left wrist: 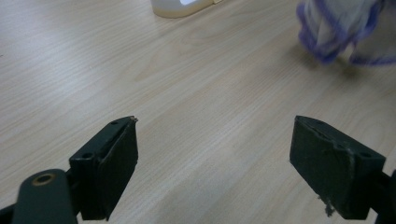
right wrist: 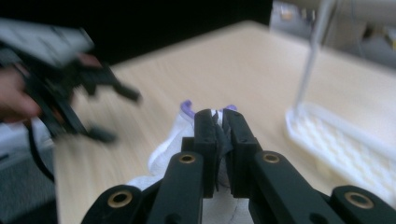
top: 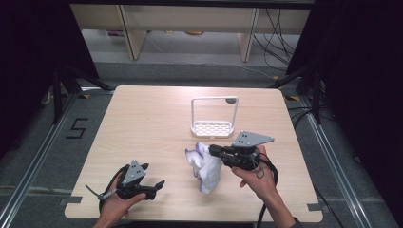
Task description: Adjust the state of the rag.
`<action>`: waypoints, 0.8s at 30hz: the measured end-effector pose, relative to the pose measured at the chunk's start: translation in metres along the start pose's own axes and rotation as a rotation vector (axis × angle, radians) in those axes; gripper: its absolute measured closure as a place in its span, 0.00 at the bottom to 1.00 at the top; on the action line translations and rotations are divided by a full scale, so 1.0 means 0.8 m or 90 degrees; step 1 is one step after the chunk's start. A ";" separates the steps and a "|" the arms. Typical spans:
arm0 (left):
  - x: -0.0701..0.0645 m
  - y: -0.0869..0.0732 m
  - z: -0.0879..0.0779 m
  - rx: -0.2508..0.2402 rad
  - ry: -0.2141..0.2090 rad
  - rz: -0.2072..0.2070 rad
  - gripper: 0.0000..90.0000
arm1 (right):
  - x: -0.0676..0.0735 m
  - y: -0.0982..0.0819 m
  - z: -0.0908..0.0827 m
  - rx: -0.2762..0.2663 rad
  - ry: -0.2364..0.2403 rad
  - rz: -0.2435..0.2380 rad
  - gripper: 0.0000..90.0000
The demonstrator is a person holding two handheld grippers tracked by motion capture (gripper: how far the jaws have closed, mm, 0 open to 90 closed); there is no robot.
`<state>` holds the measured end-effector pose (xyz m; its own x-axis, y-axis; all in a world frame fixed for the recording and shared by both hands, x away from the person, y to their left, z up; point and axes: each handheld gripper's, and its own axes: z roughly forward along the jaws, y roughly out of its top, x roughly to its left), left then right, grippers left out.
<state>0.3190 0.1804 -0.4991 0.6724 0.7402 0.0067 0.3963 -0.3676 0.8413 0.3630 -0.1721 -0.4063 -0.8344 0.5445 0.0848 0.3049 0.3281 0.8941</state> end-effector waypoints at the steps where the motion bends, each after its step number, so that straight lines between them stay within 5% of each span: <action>1: 0.001 0.000 0.000 0.013 -0.006 0.017 0.17 | -0.010 -0.017 0.004 0.028 -0.007 0.017 0.95; 2: -0.004 -0.001 0.005 0.008 -0.011 0.010 0.17 | -0.036 -0.056 0.012 0.104 -0.037 0.036 0.94; 4: -0.003 0.000 0.004 0.019 -0.017 0.030 0.17 | -0.052 -0.077 0.012 0.153 -0.054 0.068 0.93; 6: -0.006 0.001 0.005 0.015 -0.020 0.033 0.17 | -0.060 -0.085 0.010 0.161 -0.064 0.076 0.90; 7: -0.005 0.001 0.005 0.023 -0.023 0.047 0.17 | -0.070 -0.090 0.005 0.162 -0.094 0.106 0.73; 9: -0.006 0.000 0.007 0.023 -0.012 0.049 0.17 | -0.073 -0.090 0.003 0.164 -0.098 0.125 0.70; 11: -0.005 0.001 0.006 0.029 -0.023 0.048 0.17 | -0.075 -0.083 -0.005 0.159 -0.145 0.108 0.59; 12: -0.008 0.000 0.007 0.014 -0.016 0.038 0.17 | -0.075 -0.083 -0.005 0.159 -0.145 0.108 0.59; 15: -0.007 0.000 0.007 0.021 -0.024 0.041 0.17 | -0.057 -0.057 -0.018 0.132 -0.166 0.073 0.54; 17: -0.006 0.000 0.006 0.026 -0.023 0.045 0.17 | -0.028 -0.033 -0.024 0.103 -0.149 0.026 0.53; 19: -0.007 0.000 0.008 0.022 -0.022 0.040 0.17 | -0.019 -0.028 -0.023 0.104 -0.139 0.020 0.53; 21: -0.008 -0.001 0.008 0.026 -0.019 0.042 0.17 | 0.018 -0.021 0.001 0.123 -0.075 -0.010 0.54; 24: -0.009 0.000 0.008 0.018 -0.021 0.035 0.17 | 0.035 -0.026 0.024 0.156 -0.034 -0.025 0.55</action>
<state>0.3184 0.1715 -0.5028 0.7136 0.6997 0.0339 0.3760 -0.4234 0.8242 0.3422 -0.1490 -0.4311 -0.8246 0.5652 0.0231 0.3803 0.5238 0.7622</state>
